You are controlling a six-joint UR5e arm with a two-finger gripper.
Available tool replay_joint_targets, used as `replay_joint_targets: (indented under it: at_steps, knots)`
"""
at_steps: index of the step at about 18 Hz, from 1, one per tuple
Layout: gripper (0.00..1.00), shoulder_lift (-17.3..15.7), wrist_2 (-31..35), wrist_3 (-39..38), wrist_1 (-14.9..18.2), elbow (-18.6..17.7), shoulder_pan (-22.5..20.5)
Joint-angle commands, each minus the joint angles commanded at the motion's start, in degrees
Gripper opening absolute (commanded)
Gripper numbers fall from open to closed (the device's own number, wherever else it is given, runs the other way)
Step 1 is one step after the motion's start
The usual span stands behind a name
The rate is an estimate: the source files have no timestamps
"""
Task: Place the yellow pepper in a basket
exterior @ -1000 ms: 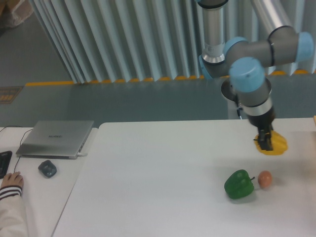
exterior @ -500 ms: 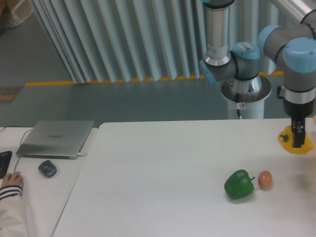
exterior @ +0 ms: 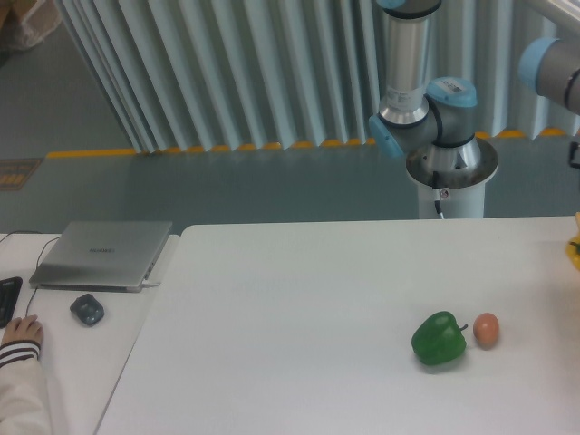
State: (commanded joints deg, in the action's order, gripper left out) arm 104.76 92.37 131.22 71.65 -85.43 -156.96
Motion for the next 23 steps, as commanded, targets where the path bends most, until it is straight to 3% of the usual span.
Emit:
replay_joint_targets:
  at_steps: [4,10,14,15,16,17,23]
  knots:
    - [0.59,2.3,0.3,1.6,-3.7,0.0,-3.2]
    - [0.59,3.7,5.8,19.3,-6.2,0.2,-4.1]
    - [0.6,3.7,5.8,24.6,-6.4,-0.5,-6.1]
    - [0.64,3.7,5.7,24.6,-6.5,-0.6,-6.2]
    - [0.92,3.9,5.6,24.3,-6.5,-0.6,-6.2]
    - [1.0,4.0,5.5,23.7,-6.7,-0.8,-6.1]
    - [1.0,3.9,5.4,22.4,-7.0,-0.7,-6.1]
